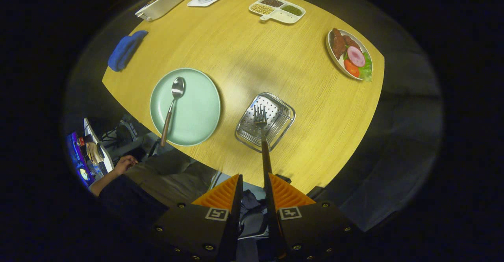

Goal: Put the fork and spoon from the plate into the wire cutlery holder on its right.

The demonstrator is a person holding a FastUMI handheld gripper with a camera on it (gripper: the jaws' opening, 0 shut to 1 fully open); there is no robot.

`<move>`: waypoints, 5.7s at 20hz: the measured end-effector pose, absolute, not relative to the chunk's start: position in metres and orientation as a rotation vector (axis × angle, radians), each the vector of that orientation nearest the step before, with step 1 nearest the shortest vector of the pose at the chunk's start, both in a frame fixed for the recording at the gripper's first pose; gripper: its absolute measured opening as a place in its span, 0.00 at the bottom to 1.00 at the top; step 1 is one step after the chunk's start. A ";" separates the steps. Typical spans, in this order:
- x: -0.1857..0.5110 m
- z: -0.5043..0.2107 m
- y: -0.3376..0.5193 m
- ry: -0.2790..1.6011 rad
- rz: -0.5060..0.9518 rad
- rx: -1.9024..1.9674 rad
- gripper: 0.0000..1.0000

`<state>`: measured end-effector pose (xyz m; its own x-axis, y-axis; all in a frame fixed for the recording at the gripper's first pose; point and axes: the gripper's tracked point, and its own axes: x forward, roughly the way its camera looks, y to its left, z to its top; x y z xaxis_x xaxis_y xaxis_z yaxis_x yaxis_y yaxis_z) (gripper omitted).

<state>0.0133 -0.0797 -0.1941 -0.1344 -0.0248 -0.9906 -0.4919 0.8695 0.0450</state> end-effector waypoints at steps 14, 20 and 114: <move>-0.065 -0.215 0.015 1.561 0.527 -0.189 0.32; -0.080 -0.231 0.047 1.548 0.529 -0.184 0.33; 0.041 -0.215 -0.135 2.060 0.500 -0.614 0.04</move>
<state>0.0411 -0.1352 -0.2150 -0.4708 -0.2313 -0.8514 -0.5961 0.7949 0.1136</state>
